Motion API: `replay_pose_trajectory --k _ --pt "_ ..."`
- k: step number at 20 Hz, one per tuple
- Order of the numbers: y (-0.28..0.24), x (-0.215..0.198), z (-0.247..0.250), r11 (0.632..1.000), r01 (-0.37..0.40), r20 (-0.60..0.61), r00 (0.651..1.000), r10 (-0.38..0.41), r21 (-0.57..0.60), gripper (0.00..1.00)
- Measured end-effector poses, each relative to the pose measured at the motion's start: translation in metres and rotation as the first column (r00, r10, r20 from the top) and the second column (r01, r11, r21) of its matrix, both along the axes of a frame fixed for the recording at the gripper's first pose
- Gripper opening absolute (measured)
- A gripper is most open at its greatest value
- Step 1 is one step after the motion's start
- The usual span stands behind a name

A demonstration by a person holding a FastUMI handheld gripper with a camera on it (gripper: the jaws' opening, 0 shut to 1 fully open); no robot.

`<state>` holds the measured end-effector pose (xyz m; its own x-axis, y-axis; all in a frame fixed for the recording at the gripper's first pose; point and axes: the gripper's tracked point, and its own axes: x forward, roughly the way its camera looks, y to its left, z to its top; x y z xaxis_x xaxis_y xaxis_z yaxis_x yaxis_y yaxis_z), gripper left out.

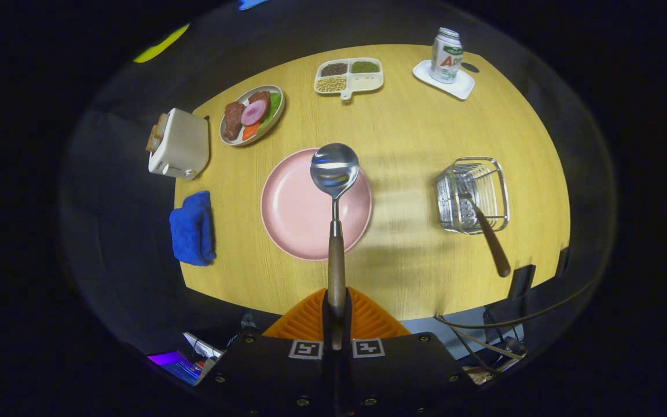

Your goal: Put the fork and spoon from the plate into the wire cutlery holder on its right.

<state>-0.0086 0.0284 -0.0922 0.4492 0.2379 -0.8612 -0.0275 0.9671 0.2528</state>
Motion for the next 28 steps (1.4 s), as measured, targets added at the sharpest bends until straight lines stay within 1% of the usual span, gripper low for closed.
replay_pose_trajectory --k 2,7,9,13,16,21,26,28 --pt "-0.025 -0.011 -0.002 1.000 0.029 -0.007 1.000 -0.029 -0.010 0.04" --pt "-0.084 -0.020 0.001 0.992 0.116 -0.035 0.992 -0.118 -0.048 0.04" --pt "-0.102 -0.022 -0.006 0.989 0.135 -0.058 0.989 -0.138 -0.059 0.04" --pt "-0.128 -0.027 -0.021 0.987 0.136 -0.122 0.982 -0.146 -0.081 0.04" --pt "-0.143 -0.027 -0.028 0.989 0.117 -0.163 0.978 -0.131 -0.096 0.04" --pt "-0.158 -0.031 -0.039 0.994 0.044 -0.275 0.959 -0.071 -0.104 0.05" --pt "-0.163 -0.030 -0.038 0.995 -0.029 -0.335 0.942 -0.004 -0.092 0.04" --pt "-0.164 -0.024 -0.037 0.995 -0.041 -0.354 0.935 0.006 -0.092 0.05"
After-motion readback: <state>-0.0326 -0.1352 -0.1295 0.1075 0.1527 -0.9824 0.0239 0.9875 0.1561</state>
